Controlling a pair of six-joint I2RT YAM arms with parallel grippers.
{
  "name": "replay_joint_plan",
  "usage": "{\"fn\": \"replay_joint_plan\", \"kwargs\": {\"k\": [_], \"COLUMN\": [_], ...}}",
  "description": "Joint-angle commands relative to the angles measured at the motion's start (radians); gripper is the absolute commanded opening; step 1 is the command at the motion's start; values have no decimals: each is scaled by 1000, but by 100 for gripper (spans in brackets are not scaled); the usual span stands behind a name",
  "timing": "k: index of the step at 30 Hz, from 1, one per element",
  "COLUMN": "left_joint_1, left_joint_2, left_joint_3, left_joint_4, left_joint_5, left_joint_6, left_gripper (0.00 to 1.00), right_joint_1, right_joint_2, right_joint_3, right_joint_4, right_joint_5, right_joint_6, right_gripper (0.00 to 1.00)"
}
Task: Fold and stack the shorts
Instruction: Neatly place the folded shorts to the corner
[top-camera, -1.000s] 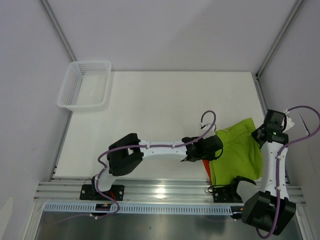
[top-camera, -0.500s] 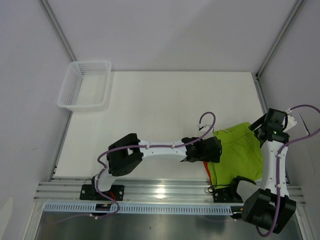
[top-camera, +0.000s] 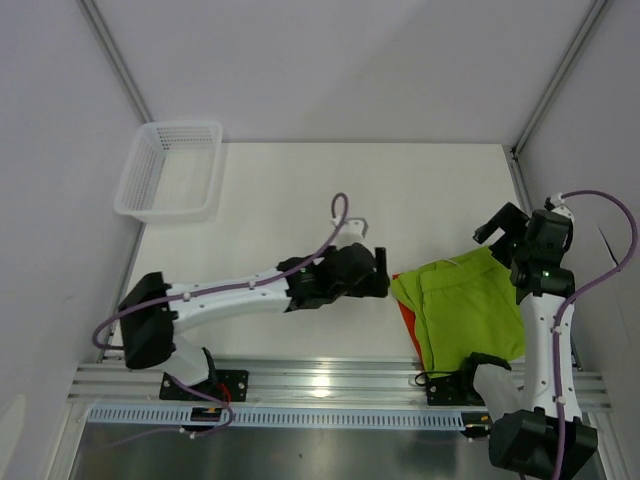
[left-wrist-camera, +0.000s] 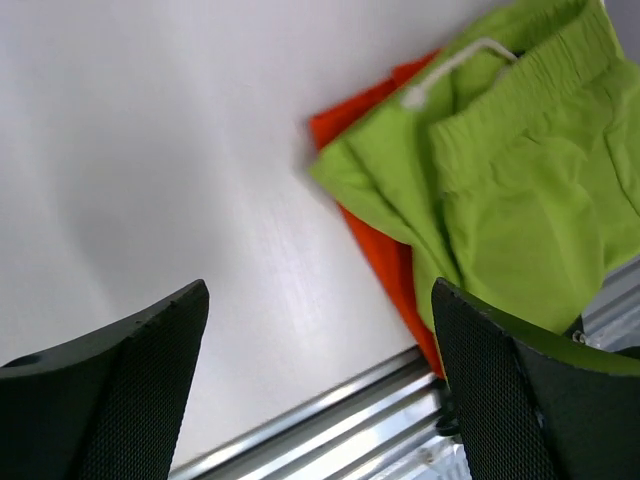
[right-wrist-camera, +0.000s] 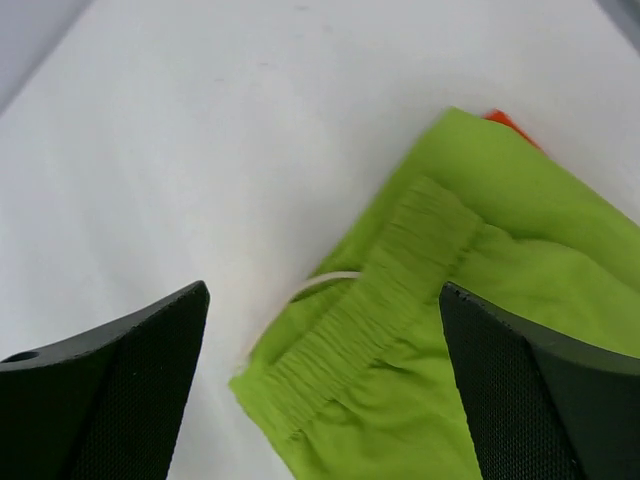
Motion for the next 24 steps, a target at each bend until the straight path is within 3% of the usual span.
{"fn": "replay_joint_plan", "kwargs": {"k": [1, 4, 10, 12, 18, 21, 24], "left_joint_1": [142, 255, 429, 443, 448, 448, 448], "left_joint_2": [-173, -331, -597, -685, -842, -898, -919], "left_joint_3": [-136, -242, -401, -458, -630, -708, -776], "left_joint_4": [16, 27, -11, 0, 33, 64, 109], "left_joint_5": [0, -18, -26, -49, -104, -89, -72], "left_joint_6": [83, 150, 240, 246, 257, 292, 313], "left_gripper": [93, 94, 97, 97, 98, 99, 99], "right_joint_1": [79, 146, 454, 580, 937, 1021, 1029], "right_joint_2": [-34, -48, -16, 6, 30, 12, -14], "right_joint_3": [7, -39, -90, -117, -271, -387, -496], "right_joint_4": [164, 289, 454, 534, 716, 827, 933], "right_joint_5": [-116, -161, 10, 31, 283, 336, 340], "right_joint_6": [-17, 7, -91, -134, -267, -326, -337], "right_gripper": [99, 99, 100, 100, 100, 99, 99]}}
